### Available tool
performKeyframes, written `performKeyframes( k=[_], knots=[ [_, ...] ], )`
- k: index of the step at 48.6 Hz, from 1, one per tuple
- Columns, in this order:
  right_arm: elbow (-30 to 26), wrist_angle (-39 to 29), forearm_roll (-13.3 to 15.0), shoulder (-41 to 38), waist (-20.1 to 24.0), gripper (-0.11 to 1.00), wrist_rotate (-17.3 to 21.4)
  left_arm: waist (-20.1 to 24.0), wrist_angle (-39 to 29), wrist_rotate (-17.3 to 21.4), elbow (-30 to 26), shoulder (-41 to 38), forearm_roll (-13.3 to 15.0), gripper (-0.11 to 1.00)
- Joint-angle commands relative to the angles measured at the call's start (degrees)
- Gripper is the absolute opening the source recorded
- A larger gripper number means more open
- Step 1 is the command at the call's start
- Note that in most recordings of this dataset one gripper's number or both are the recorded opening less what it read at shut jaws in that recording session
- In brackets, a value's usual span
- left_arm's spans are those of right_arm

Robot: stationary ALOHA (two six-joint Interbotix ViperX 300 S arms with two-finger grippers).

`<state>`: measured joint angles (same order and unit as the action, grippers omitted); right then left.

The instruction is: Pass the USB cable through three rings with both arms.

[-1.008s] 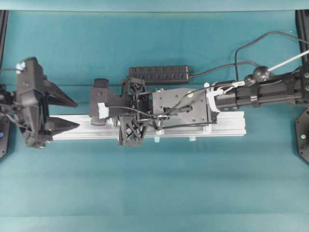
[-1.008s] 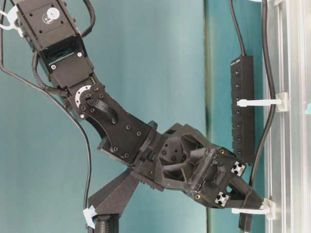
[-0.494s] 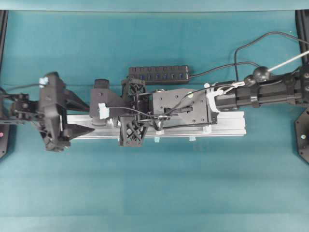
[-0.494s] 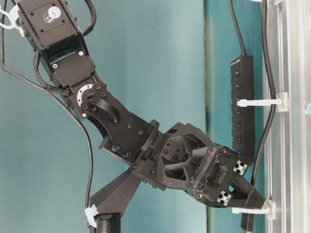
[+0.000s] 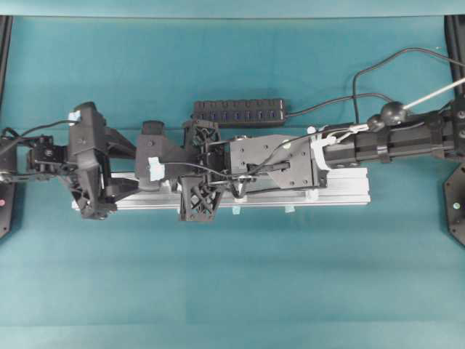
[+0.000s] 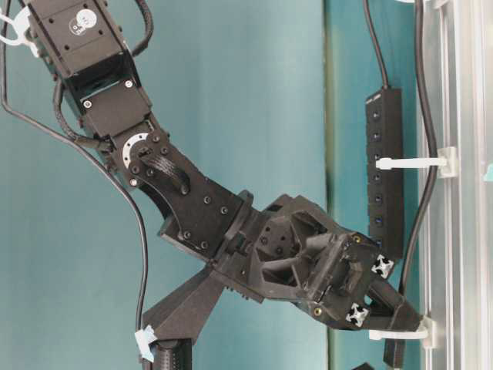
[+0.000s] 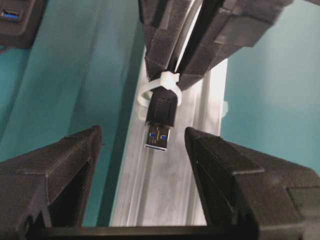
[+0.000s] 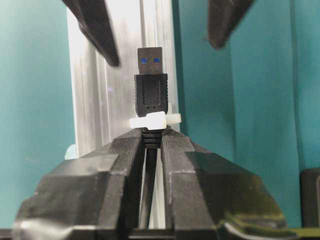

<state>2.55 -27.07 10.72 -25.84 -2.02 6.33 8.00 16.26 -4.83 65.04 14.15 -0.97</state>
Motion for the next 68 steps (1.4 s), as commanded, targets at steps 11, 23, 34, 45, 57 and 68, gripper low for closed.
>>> performKeyframes(
  k=[11,23,34,45,57,68],
  knots=[
    [-0.35,0.62,-0.09,0.7,0.44,-0.07,-0.35,0.18,1.76,0.09,-2.81,-3.34,-0.18,0.74],
    [-0.35,0.7,-0.09,0.7,0.44,-0.07,-0.35,0.18,2.46,0.0,-3.6,-5.19,-0.18,0.68],
    [-0.26,0.79,-0.18,0.7,0.44,-0.07,-0.35,0.18,2.37,0.0,-3.43,-5.19,-0.18,0.49],
    [-0.35,0.88,-0.09,0.7,0.44,-0.07,-0.35,0.18,2.81,0.53,-3.69,-5.19,-0.18,0.27],
    [-0.26,0.7,-0.09,0.7,0.53,-0.07,0.0,0.09,3.69,0.88,-3.6,-5.01,-0.18,0.27],
    [-0.09,0.79,-0.09,0.7,0.79,-0.07,-0.26,0.18,3.25,0.53,-3.08,-4.75,-0.18,0.27]
  ],
)
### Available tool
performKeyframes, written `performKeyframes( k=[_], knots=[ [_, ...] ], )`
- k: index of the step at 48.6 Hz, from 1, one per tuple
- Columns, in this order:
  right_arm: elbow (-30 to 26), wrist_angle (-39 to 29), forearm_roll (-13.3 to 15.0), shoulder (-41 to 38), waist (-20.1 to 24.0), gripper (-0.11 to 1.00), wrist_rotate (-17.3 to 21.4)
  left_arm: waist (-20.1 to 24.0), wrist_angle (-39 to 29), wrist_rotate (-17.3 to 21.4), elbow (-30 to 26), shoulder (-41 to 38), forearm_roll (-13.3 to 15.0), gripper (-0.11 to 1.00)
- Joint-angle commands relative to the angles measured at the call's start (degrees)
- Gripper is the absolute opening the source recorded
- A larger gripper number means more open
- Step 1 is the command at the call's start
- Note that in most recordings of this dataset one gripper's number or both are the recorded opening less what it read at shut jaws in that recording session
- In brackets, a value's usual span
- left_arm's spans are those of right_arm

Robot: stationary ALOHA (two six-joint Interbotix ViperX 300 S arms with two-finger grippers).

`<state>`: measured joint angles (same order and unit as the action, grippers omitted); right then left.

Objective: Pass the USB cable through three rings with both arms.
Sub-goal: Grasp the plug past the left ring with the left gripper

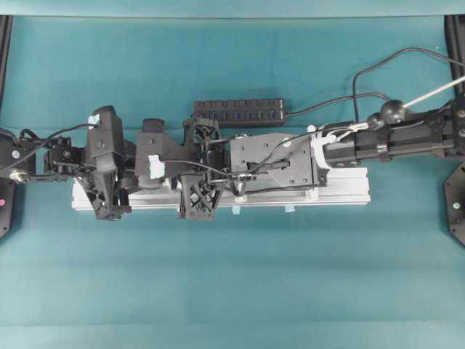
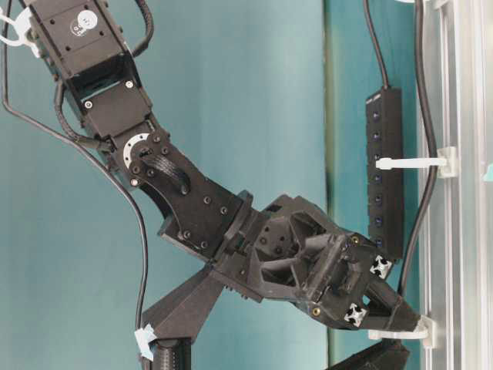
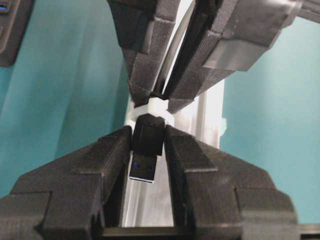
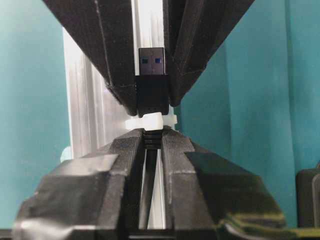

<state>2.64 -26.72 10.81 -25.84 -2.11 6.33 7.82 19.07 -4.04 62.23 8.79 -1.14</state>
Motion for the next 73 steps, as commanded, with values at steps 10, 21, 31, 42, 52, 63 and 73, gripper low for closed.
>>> performKeyframes(
  k=[10,21,31,42,52,63,73],
  knots=[
    [0.88,-0.18,-0.18,1.93,1.41,0.03,-0.35,0.26,-0.97,-0.62,0.18,1.05,0.0,0.27],
    [3.25,-0.53,0.0,5.01,1.49,0.55,-0.09,0.18,-4.57,-0.53,0.18,2.29,0.0,0.26],
    [5.89,-0.62,0.62,8.35,1.23,0.78,-0.09,-0.35,-8.61,-0.62,0.35,5.19,0.0,0.26],
    [9.32,-0.53,0.88,11.87,0.35,0.77,-0.09,-1.32,-11.95,-0.79,1.14,9.4,0.0,0.26],
    [13.89,0.97,1.14,16.96,-1.23,0.77,0.0,-2.64,-14.24,-0.88,1.32,13.89,0.0,0.24],
    [18.98,4.22,1.14,21.45,-2.11,0.76,0.0,-2.99,-15.91,-1.05,1.58,18.37,0.0,0.24],
    [23.82,6.59,1.14,24.43,-2.46,0.76,0.09,-2.99,-17.93,-1.14,2.55,20.83,0.0,0.24]
  ],
)
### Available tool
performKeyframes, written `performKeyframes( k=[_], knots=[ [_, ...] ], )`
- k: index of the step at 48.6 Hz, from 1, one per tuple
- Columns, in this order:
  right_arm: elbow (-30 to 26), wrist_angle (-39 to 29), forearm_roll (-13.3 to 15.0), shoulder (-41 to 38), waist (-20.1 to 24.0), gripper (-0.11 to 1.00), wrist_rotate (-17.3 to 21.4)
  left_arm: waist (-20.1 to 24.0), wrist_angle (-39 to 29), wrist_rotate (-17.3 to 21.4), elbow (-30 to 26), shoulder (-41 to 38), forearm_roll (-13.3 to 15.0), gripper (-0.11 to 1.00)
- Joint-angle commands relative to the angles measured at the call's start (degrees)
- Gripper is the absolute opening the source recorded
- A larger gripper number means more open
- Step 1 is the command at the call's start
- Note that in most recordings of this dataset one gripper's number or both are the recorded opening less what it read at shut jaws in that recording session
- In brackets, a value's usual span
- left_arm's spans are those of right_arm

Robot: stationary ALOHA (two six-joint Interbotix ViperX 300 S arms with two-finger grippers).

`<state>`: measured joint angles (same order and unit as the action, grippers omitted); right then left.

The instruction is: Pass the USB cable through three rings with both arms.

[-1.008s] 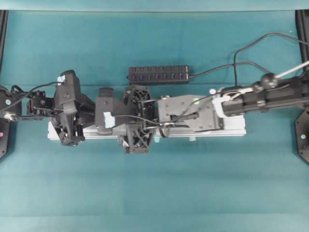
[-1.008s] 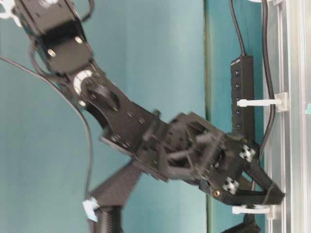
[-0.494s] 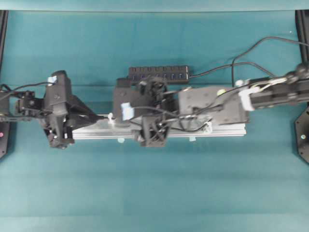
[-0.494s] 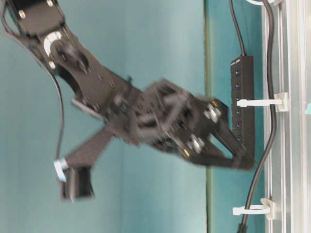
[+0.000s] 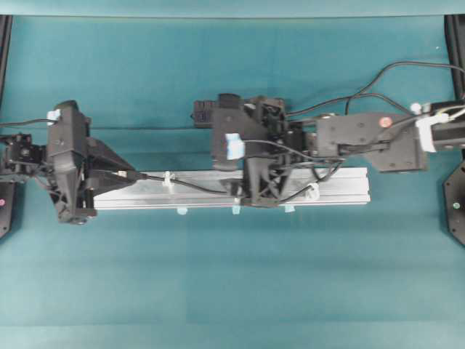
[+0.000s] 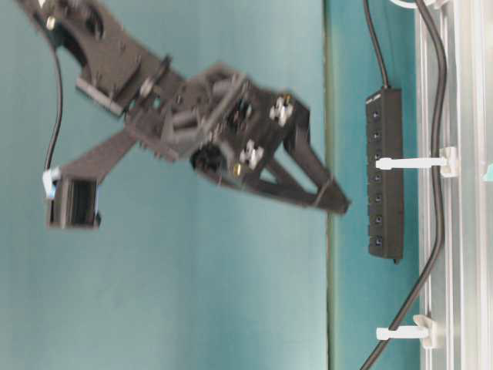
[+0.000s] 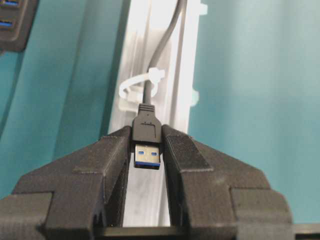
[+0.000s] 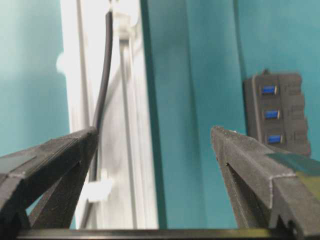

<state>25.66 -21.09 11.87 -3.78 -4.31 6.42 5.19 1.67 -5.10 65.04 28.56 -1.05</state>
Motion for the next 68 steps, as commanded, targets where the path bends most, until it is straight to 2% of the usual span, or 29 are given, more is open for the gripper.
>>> performKeyframes(
  k=[1,20,35,47,68],
  knots=[
    [1.23,1.14,0.18,2.55,-0.26,0.76,0.0,-0.35,-0.88,-0.09,-0.26,1.23,-0.09,0.24],
    [7.38,1.67,0.09,9.58,-2.11,0.76,0.0,-0.26,-5.71,-0.09,0.97,4.57,-0.09,0.24],
    [10.99,4.13,-0.09,13.01,-2.46,0.75,0.0,-0.35,-7.82,-0.09,1.93,10.9,-0.09,0.24],
    [11.43,6.59,-0.09,13.27,-2.55,0.71,0.09,-0.35,-7.82,-0.09,1.76,14.15,-0.09,0.24],
    [11.43,7.12,-0.26,13.27,-2.55,0.71,1.05,-0.35,-4.57,0.09,0.26,11.51,-0.09,0.24]
  ],
)
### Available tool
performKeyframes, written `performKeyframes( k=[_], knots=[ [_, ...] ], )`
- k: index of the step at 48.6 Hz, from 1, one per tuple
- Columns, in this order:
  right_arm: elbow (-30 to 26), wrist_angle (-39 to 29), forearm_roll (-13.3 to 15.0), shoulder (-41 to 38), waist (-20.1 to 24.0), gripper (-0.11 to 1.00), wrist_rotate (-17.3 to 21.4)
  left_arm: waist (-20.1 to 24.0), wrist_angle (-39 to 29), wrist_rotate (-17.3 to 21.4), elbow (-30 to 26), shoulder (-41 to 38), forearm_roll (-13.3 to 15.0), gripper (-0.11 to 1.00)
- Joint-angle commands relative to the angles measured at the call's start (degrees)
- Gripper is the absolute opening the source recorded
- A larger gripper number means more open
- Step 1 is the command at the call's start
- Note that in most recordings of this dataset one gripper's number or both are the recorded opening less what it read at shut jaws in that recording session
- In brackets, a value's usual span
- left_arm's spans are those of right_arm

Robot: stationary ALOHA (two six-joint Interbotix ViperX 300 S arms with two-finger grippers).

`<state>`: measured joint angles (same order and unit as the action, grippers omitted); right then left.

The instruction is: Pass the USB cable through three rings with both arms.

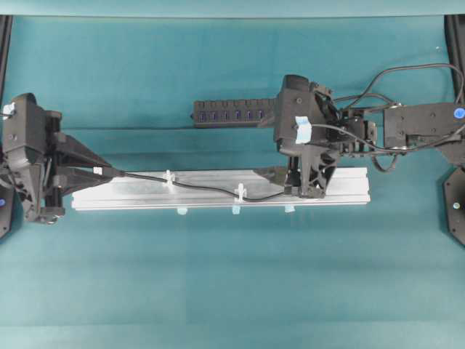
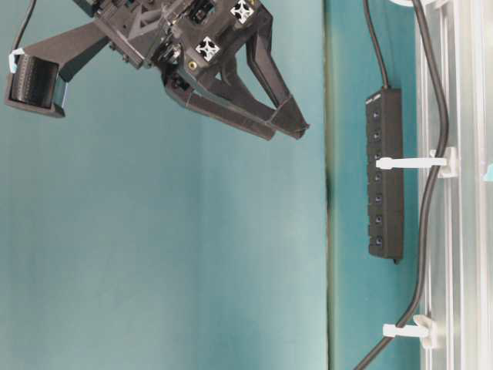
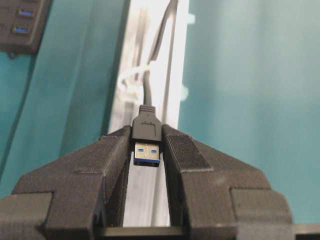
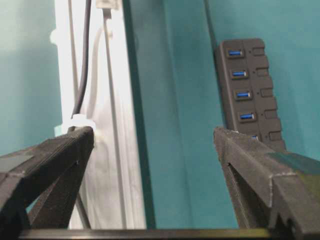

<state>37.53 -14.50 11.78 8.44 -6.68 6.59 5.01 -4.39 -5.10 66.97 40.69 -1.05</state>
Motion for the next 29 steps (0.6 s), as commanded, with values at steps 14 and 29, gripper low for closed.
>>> performKeyframes(
  k=[14,29],
  knots=[
    [-0.35,0.53,-0.18,1.05,-0.18,0.7,1.32,-0.09,2.72,0.26,-2.55,-3.08,-0.09,0.24],
    [-0.35,0.53,-0.18,1.05,-0.09,0.7,1.32,-0.18,2.64,0.35,-2.46,-3.08,-0.09,0.24]
  ],
)
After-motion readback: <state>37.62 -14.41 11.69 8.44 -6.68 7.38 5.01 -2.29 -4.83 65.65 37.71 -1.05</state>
